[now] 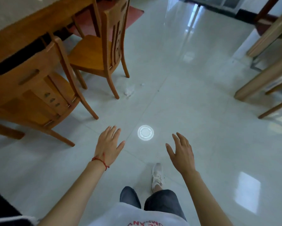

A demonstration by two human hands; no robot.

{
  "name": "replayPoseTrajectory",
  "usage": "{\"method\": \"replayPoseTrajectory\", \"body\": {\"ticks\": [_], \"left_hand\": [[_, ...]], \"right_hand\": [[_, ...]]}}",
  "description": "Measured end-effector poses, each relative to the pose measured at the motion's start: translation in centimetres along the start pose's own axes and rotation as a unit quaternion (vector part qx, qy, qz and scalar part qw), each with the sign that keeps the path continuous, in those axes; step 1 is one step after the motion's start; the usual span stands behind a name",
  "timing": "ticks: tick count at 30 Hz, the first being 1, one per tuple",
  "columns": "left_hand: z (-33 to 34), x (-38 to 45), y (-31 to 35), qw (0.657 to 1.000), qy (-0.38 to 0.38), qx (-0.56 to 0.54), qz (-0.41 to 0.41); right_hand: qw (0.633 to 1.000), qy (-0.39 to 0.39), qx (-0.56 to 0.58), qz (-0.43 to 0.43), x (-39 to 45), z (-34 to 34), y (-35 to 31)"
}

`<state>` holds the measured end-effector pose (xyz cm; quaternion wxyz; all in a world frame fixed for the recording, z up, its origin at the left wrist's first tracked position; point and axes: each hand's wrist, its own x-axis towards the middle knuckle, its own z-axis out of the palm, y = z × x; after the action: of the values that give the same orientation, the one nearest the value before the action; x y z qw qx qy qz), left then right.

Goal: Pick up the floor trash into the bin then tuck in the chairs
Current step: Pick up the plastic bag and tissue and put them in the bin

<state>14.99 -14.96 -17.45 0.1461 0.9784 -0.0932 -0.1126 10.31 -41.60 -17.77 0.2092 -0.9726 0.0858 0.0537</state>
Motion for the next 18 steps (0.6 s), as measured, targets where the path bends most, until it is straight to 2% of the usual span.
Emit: {"method": "replayPoseTrajectory", "body": {"ticks": [6, 18], "left_hand": [[0.1, 7.0, 2.4, 1.000, -0.002, -0.003, 0.003], [-1.5, 24.1, 10.2, 0.998, 0.019, -0.034, -0.047]], "right_hand": [[1.000, 0.003, 0.000, 0.004, 6.5, -1.6, 2.6], [0.998, -0.040, -0.007, -0.046, 24.4, -7.9, 7.5]]}}
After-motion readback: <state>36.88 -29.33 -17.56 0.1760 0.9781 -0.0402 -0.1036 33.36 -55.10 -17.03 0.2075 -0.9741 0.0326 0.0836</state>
